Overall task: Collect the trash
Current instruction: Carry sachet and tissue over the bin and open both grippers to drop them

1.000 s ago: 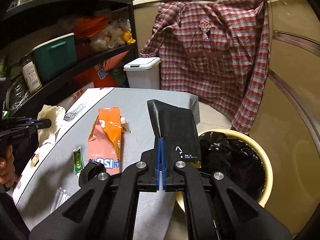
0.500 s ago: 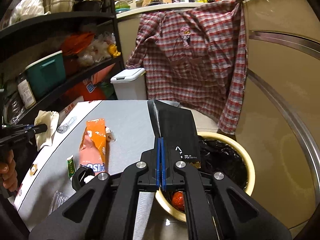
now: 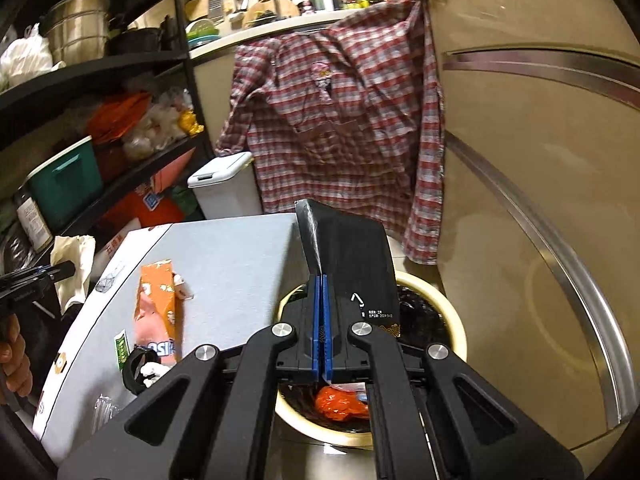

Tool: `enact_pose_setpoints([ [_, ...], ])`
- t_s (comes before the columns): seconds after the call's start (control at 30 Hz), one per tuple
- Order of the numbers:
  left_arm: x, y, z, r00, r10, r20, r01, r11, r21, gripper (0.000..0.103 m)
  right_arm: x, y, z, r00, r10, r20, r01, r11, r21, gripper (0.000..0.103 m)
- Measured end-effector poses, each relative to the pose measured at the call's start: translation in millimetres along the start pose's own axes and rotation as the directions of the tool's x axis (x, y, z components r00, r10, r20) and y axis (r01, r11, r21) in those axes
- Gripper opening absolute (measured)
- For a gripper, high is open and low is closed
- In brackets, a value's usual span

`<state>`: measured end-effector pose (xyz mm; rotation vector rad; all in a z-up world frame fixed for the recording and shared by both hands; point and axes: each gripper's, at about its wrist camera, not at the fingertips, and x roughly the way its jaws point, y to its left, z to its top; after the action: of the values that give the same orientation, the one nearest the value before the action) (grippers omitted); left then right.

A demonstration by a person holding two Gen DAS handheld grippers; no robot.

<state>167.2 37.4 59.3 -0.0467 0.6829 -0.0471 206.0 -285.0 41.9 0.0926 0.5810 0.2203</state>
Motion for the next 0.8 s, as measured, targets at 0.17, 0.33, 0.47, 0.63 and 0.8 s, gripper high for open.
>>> enact_pose_setpoints([
  [0.17, 7, -36, 8, 0.999, -0.045, 0.015, 0.044, 0.999, 0.031, 0.006, 0, -14, 2, 1.0, -0.019, 0.007, 0.019, 1.0, 0.017, 0.002],
  [0.33, 24, -69, 15, 0.995, -0.098, -0.003, 0.098, 0.995, 0.013, 0.006, 0, -31, 10, 0.999, -0.033, 0.023, 0.032, 0.998, 0.06, 0.002],
  [0.47, 41, -95, 18, 0.989, -0.145, -0.033, 0.145, 0.989, 0.016, 0.006, 2, -44, 15, 0.999, -0.034, 0.023, 0.032, 0.996, 0.087, 0.002],
  [0.63, 53, -130, 24, 0.982, -0.186, -0.017, 0.187, 0.98, 0.066, 0.006, 10, -47, 15, 0.999, -0.04, 0.004, 0.039, 0.996, 0.079, 0.002],
  [0.8, 64, -150, 34, 0.975, -0.221, -0.018, 0.222, 0.973, 0.062, 0.006, 14, -45, 14, 0.999, -0.035, -0.005, 0.036, 0.997, 0.075, 0.002],
])
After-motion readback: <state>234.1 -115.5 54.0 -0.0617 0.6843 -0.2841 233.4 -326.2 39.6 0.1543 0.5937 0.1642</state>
